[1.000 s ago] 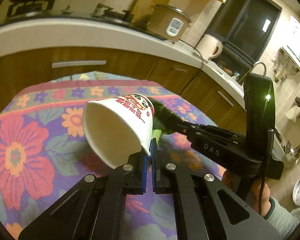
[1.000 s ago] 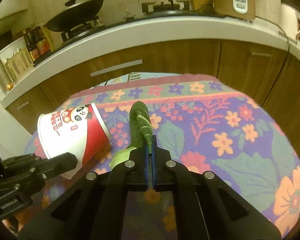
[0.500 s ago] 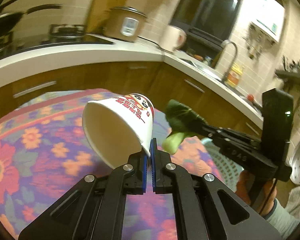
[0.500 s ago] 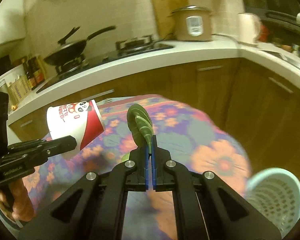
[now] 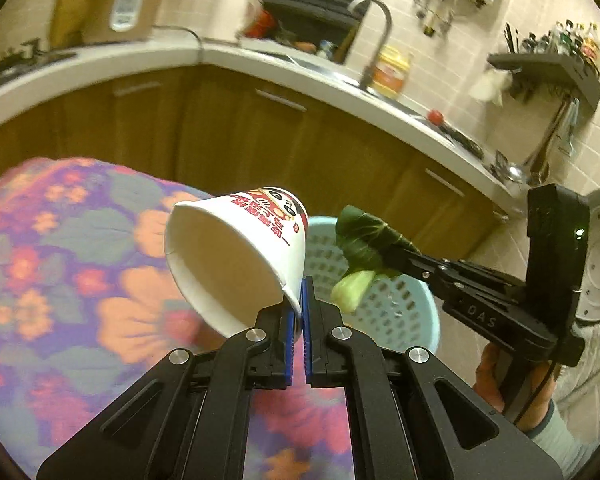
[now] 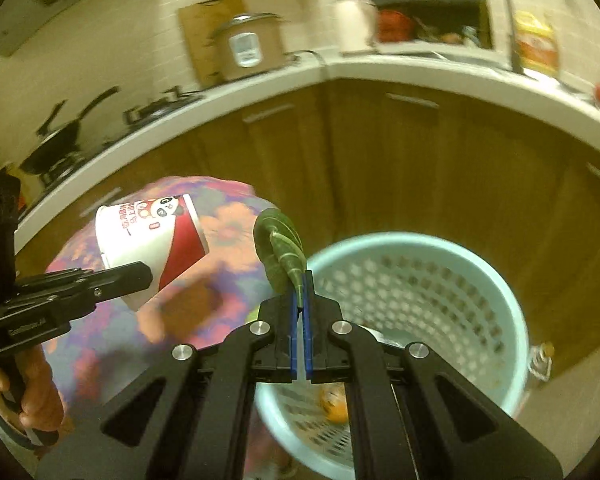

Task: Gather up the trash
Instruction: 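Carry the paper cup and leaf over the blue basket and open both tools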

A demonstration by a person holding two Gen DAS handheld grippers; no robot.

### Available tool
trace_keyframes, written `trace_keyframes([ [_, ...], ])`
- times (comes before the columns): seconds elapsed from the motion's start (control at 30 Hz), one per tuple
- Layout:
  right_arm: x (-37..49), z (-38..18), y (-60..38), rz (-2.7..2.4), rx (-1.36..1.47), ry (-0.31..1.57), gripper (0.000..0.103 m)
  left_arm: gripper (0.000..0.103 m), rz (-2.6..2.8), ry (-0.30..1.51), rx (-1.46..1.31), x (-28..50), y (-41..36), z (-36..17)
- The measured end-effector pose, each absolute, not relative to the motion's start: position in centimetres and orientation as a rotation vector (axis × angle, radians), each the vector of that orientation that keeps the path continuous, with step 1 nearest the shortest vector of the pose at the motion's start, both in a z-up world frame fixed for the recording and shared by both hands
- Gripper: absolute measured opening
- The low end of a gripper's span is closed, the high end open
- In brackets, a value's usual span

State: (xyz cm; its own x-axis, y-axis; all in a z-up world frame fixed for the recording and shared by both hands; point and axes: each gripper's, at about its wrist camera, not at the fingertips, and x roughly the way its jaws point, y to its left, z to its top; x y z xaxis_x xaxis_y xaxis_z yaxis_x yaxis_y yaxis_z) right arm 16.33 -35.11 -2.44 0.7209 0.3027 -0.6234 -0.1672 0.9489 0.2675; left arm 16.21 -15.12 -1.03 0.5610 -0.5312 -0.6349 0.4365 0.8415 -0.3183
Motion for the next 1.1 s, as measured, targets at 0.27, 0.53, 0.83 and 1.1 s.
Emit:
trace_keyframes([
  [0.27,16.5,-6.6,-39.9,0.103,0.258,0.822,0.001,0.002,-0.649,0.862,-0.097,16.9,-19.9,-3.6],
  [0.53,16.1,-8.8,-41.1,0.059,0.288,0.915,0.002,0.040,-0.692,0.911,-0.030,16.3,-21.7,-4.4],
  [0.83,14.4,-9.7,-41.0,0.046,0.305,0.971,0.003,0.047,-0.703,0.877,-0.005,14.8,-19.5,-2.4],
  [1.1,14.2,-9.9,-40.1,0.012,0.256,1.088,0.006,0.047,-0.671,0.843,-0.059,14.7,-16.4,-1.4],
])
